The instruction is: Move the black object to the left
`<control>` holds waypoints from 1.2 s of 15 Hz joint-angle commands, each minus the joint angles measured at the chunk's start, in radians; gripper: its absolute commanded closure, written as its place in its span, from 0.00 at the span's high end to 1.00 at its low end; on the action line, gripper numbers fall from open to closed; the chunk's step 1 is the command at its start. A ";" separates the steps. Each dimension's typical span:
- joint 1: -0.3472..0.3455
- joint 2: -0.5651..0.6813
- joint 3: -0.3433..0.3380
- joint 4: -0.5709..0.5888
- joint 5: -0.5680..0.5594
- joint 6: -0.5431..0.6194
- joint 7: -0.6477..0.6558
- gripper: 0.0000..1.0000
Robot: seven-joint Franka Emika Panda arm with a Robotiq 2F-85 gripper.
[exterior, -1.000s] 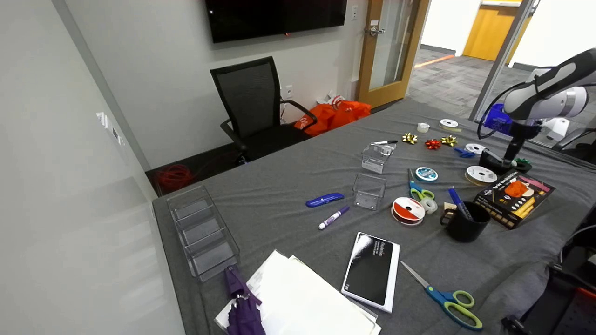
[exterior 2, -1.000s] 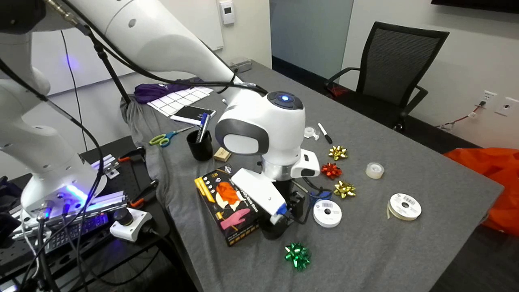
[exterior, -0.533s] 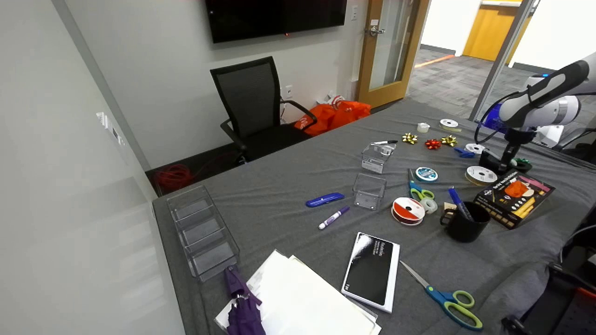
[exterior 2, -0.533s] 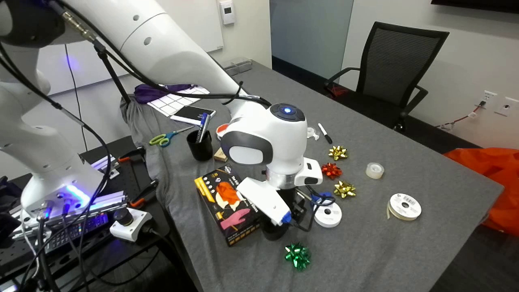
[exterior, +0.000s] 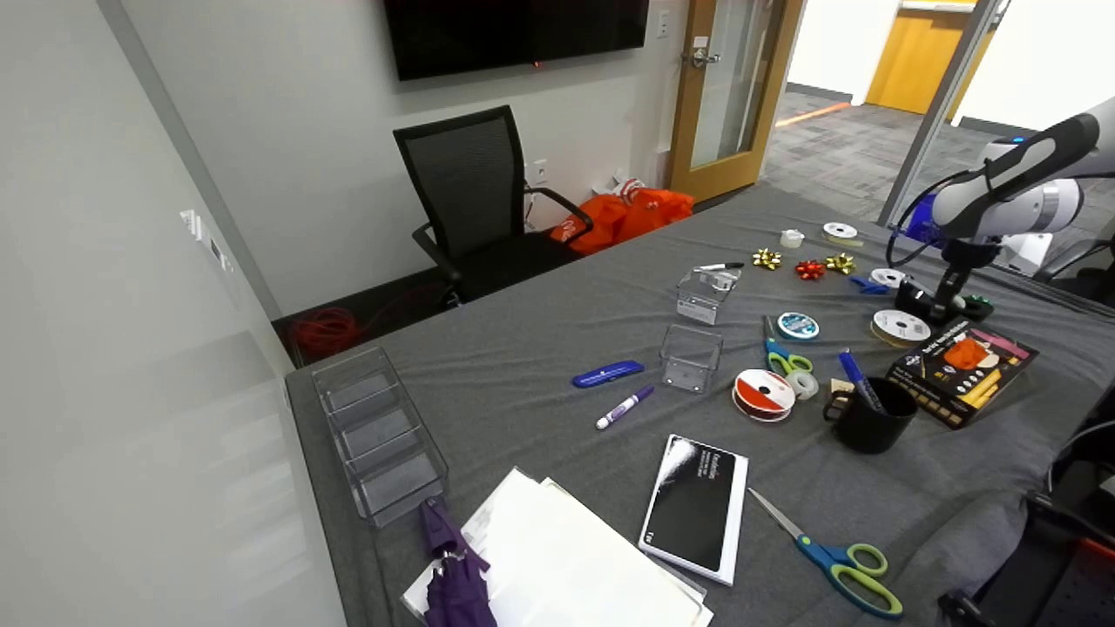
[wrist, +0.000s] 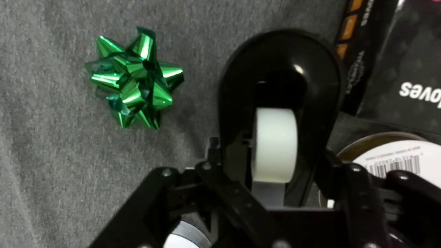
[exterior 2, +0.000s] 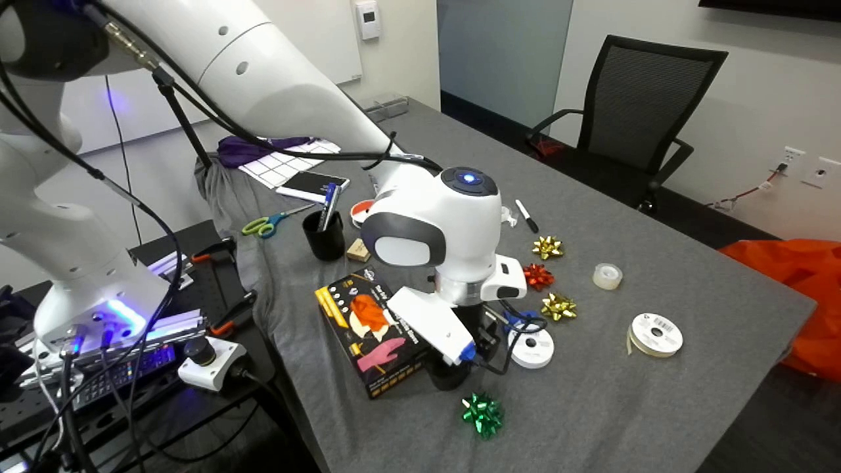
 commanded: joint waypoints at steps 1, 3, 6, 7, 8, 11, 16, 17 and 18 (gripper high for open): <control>-0.044 -0.030 0.044 0.015 0.003 -0.043 -0.019 0.38; -0.049 -0.053 0.057 0.015 0.009 -0.067 -0.017 0.38; -0.047 -0.091 0.070 0.020 0.021 -0.111 -0.008 0.38; -0.040 -0.105 0.072 0.023 0.026 -0.128 0.000 0.38; -0.035 -0.117 0.072 0.027 0.029 -0.143 0.008 0.38; 0.001 -0.153 0.079 0.032 0.045 -0.159 0.078 0.38; 0.107 -0.170 0.072 0.073 0.039 -0.204 0.327 0.38; 0.127 -0.164 0.072 0.085 0.039 -0.225 0.383 0.38; 0.141 -0.156 0.076 0.101 0.041 -0.246 0.431 0.38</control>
